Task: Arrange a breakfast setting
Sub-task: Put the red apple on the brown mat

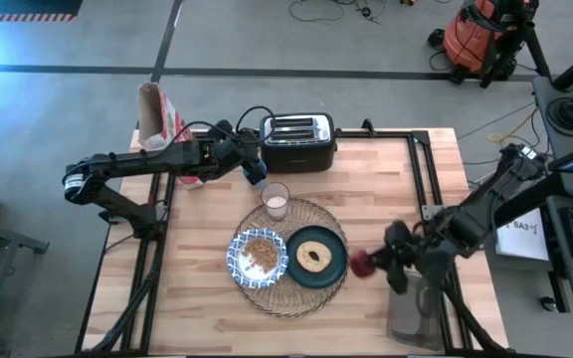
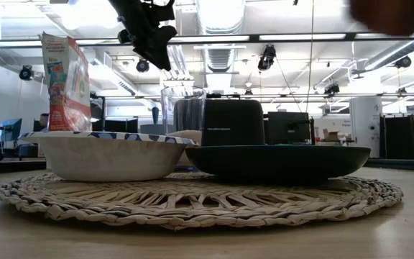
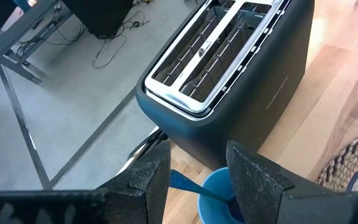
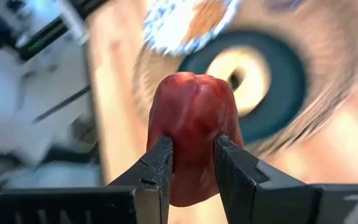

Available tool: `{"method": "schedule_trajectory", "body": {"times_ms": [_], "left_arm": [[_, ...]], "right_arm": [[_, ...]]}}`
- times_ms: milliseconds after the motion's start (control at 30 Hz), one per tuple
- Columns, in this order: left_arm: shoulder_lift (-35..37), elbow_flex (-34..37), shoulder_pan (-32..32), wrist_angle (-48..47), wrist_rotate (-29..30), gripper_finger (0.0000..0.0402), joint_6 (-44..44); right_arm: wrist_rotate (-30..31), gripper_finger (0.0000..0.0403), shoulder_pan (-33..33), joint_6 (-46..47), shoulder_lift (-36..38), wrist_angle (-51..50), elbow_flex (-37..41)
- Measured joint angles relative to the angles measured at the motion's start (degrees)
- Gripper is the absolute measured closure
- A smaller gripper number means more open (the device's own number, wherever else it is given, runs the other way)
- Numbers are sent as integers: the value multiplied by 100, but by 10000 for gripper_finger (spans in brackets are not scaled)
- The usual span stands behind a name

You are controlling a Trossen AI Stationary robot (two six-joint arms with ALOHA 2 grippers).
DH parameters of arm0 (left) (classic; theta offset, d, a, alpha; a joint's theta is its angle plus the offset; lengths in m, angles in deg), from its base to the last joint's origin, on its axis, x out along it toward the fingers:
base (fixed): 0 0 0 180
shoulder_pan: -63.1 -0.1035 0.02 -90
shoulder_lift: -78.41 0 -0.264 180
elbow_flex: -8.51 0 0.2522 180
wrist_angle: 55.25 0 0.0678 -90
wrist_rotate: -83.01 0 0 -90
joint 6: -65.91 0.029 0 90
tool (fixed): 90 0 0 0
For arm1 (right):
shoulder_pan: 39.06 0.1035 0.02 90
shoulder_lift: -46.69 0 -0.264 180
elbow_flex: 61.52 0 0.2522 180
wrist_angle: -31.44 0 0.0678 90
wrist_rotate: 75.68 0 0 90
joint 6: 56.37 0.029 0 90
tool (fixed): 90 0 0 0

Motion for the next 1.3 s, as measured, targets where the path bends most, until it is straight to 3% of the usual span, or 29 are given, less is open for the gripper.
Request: {"method": "schedule_trajectory", "body": {"times_ms": [233,633,867,1100,1300], "left_arm": [[0,2,0,0,0,260,4],[0,7,-1,18,-1,260,-2],[-2,7,1,134,-2,260,-39],[0,7,-1,130,-2,260,99],[-2,7,-1,130,0,260,114]], "right_arm": [[746,315,-1046,-1248,-89,20,0],[783,315,-2237,-2575,-897,129,0],[933,315,-2659,-1924,-1228,816,-2],[940,315,-3025,-1695,-1386,1014,61],[914,314,-3273,-1579,-1465,1761,271]]}}
